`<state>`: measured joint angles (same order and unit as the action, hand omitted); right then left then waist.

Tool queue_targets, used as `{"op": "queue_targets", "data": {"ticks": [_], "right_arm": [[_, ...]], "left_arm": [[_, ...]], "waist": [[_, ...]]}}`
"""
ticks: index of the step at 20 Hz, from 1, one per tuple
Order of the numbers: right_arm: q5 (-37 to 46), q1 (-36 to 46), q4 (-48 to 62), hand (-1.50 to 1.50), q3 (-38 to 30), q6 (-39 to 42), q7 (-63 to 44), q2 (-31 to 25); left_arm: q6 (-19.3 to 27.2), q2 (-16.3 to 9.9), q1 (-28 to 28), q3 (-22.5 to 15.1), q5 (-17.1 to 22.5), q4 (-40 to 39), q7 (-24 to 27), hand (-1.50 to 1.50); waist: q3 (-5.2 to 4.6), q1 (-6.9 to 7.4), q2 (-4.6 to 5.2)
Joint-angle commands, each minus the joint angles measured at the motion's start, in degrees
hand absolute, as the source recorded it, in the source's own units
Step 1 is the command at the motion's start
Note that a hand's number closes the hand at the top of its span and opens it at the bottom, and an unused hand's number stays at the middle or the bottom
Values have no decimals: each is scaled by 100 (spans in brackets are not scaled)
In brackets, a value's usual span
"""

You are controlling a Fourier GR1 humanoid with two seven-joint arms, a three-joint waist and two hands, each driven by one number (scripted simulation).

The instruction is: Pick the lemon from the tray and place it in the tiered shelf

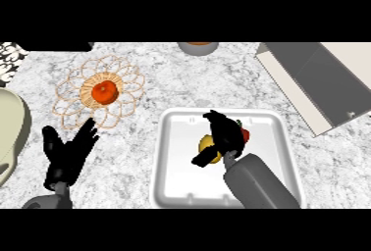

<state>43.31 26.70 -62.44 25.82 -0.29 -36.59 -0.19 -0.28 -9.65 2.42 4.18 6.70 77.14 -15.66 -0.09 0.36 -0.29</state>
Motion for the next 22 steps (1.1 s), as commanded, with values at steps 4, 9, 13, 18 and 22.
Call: {"op": "queue_targets", "data": {"ticks": [4, 9, 13, 18, 22], "right_arm": [[-312, 245, 639, 150, 315, 317, 680, 15], [-111, -403, -307, 150, 469, 282, 842, 14], [-456, 409, 261, 150, -534, -645, -140, 16], [-101, 1237, 828, 150, -2052, -1891, -2056, -215], [814, 2418, 1294, 150, -2245, -2685, -3098, -427]], "left_arm": [[-174, -171, -94, 106, 113, 160, -282, 0], [-19, 45, 29, 22, -49, 25, -131, 0], [60, 122, 28, -10, -63, 130, -121, 0], [-52, 12, 64, 45, -14, 73, -110, 0], [-7, 103, 210, -154, -112, 187, -317, 0]], "waist": [[11, 47, 39], [9, -31, 24], [13, 48, 49], [-4, 87, 139], [-7, 294, 119]]}}
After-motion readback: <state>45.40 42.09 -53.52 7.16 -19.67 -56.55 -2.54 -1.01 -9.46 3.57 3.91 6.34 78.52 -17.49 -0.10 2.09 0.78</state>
